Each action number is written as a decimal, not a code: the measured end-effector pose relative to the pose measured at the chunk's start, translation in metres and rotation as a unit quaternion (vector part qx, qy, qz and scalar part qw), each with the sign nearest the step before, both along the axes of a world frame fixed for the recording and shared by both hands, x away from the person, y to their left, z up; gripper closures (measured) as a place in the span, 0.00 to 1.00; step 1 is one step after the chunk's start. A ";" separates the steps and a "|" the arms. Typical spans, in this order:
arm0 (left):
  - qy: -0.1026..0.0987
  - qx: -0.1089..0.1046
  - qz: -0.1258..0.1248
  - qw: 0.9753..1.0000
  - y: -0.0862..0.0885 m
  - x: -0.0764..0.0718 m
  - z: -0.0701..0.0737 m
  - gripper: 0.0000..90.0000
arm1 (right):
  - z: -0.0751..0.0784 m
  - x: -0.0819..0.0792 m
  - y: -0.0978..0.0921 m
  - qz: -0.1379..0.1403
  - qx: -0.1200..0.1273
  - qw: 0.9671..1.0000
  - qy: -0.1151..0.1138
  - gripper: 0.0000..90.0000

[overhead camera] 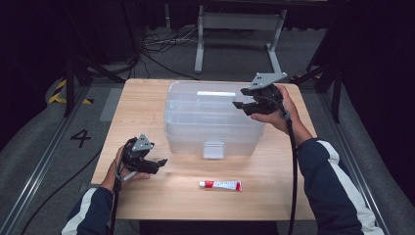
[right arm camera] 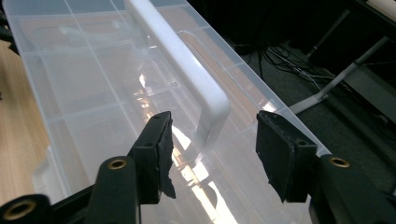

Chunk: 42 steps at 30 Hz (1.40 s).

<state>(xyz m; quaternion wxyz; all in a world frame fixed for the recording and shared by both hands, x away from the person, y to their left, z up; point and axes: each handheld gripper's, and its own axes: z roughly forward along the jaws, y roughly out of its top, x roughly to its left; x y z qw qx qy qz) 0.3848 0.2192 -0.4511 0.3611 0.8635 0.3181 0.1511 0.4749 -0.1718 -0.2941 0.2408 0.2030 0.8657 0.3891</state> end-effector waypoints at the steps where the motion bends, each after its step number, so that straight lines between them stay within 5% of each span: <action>1: -0.004 0.003 0.003 1.000 -0.003 0.000 0.003 0.24 | 0.000 0.001 0.001 -0.001 -0.003 1.000 0.002 0.55; 8: -0.027 -0.013 -0.001 1.000 -0.011 0.000 0.017 0.25 | -0.003 0.007 0.011 -0.001 -0.027 1.000 0.002 0.65; 26: -0.037 -0.042 -0.008 0.998 -0.024 0.019 0.027 0.22 | -0.010 0.016 0.027 -0.017 -0.040 0.999 0.009 0.81; 36: -0.021 -0.030 -0.005 0.999 -0.030 0.033 0.019 0.23 | -0.010 0.016 0.028 -0.025 -0.039 0.999 0.009 0.81; 39: -0.026 0.002 -0.002 1.000 -0.038 0.040 0.012 0.22 | -0.010 0.016 0.029 -0.025 -0.042 0.999 0.008 0.81; 42: -0.024 -0.001 -0.002 1.000 -0.038 0.041 0.011 0.19 | -0.010 0.015 0.030 -0.027 -0.044 0.999 0.004 0.81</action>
